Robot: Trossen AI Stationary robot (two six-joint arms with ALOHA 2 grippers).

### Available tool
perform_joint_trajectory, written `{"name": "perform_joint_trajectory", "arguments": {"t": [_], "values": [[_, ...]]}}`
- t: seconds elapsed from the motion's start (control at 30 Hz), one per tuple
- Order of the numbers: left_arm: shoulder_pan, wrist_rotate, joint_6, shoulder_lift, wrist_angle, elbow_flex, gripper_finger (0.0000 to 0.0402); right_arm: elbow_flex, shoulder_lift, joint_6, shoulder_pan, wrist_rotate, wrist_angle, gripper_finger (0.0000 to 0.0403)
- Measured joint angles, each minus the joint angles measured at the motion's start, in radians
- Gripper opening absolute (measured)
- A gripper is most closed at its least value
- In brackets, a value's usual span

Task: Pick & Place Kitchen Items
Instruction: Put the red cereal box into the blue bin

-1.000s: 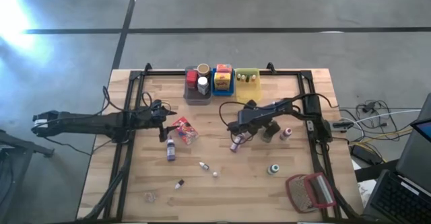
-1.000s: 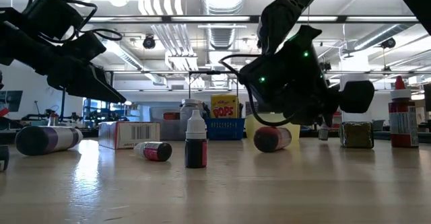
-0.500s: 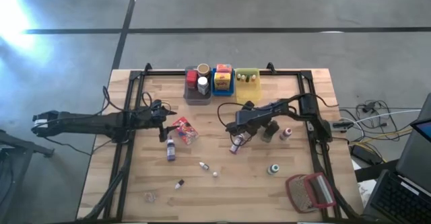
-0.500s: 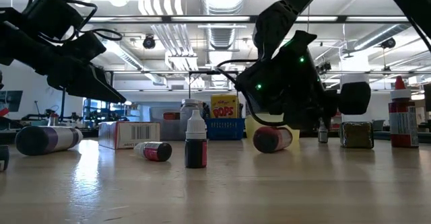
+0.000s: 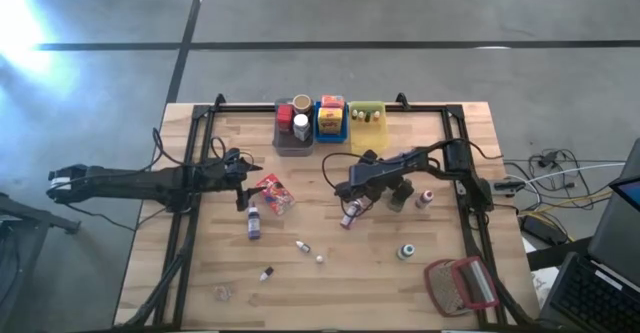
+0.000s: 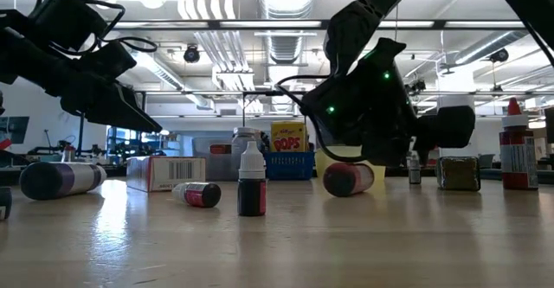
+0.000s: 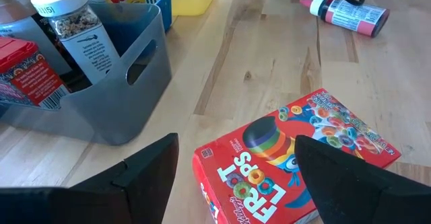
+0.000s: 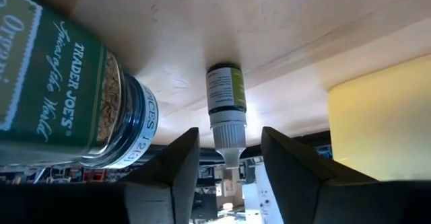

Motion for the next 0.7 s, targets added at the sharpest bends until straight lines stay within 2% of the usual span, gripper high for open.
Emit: {"name": "perform_joint_trajectory", "arguments": {"t": [0.27, 0.47, 0.7], "values": [[0.000, 0.000, 0.000, 0.000, 0.000, 0.000, 0.0301, 0.000, -0.024, 0.011, 0.026, 0.013, -0.006, 0.0173], [0.000, 0.000, 0.000, 0.000, 0.000, 0.000, 0.0301, 0.023, -0.077, 0.056, 0.070, 0.012, -0.009, 0.0149], [0.000, 0.000, 0.000, 0.000, 0.000, 0.000, 0.0303, 0.081, -0.215, 0.177, 0.143, 0.010, -0.006, 0.0129]]}}
